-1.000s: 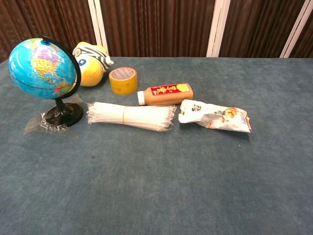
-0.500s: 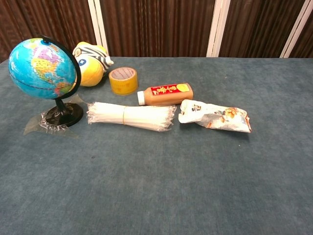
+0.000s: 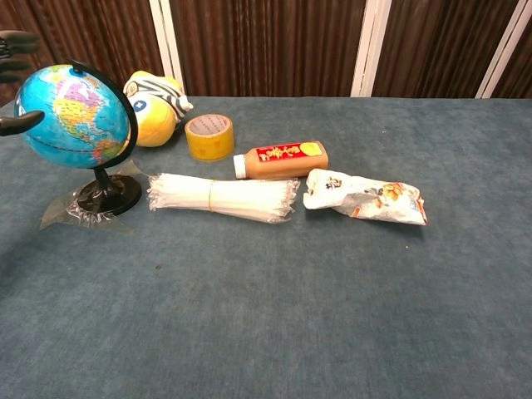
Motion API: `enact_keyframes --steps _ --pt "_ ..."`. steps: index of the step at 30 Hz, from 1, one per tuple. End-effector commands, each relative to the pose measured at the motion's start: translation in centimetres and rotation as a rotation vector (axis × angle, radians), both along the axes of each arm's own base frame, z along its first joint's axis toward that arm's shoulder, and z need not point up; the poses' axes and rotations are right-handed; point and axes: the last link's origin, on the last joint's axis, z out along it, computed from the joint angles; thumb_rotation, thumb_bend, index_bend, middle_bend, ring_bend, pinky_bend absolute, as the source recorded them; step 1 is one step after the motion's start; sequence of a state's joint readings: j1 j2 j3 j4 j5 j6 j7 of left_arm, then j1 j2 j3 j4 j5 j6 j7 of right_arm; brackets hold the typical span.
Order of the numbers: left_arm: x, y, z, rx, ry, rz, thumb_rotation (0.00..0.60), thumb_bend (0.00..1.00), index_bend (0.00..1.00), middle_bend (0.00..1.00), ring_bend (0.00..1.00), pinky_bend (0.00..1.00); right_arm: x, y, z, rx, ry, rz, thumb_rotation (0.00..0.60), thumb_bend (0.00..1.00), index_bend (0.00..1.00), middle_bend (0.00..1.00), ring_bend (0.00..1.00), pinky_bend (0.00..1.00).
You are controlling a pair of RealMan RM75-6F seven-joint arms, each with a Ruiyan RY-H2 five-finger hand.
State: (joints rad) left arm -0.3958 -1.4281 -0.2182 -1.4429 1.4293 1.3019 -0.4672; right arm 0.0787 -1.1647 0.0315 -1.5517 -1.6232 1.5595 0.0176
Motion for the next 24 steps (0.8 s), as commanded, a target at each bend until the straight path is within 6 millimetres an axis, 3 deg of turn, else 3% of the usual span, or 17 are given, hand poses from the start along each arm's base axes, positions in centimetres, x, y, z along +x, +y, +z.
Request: enact_keyframes --steps 1,14,24 --pt "0.2 0.2 -0.2 -0.008 -0.012 0.002 0.6 0.35 0.0 0.0 0.0 0.0 -0.1 0.0 -0.1 0.006 0.003 0.0 0.6 0.15 0.0 0.0 0.0 0.0" --pt "-0.2 2.2 -0.9 0.004 0.018 0.04 0.6 0.35 0.0 0.0 0.0 0.0 -0.1 -0.1 -0.3 0.011 0.013 -0.013 0.6 0.15 0.0 0.0 0.0 0.0" --pt "-1.2 2.4 -0.5 0.02 0.022 0.063 0.6 0.35 0.0 0.0 0.0 0.0 -0.2 -0.1 -0.3 0.018 0.014 -0.02 0.6 0.15 0.0 0.0 0.0 0.0"
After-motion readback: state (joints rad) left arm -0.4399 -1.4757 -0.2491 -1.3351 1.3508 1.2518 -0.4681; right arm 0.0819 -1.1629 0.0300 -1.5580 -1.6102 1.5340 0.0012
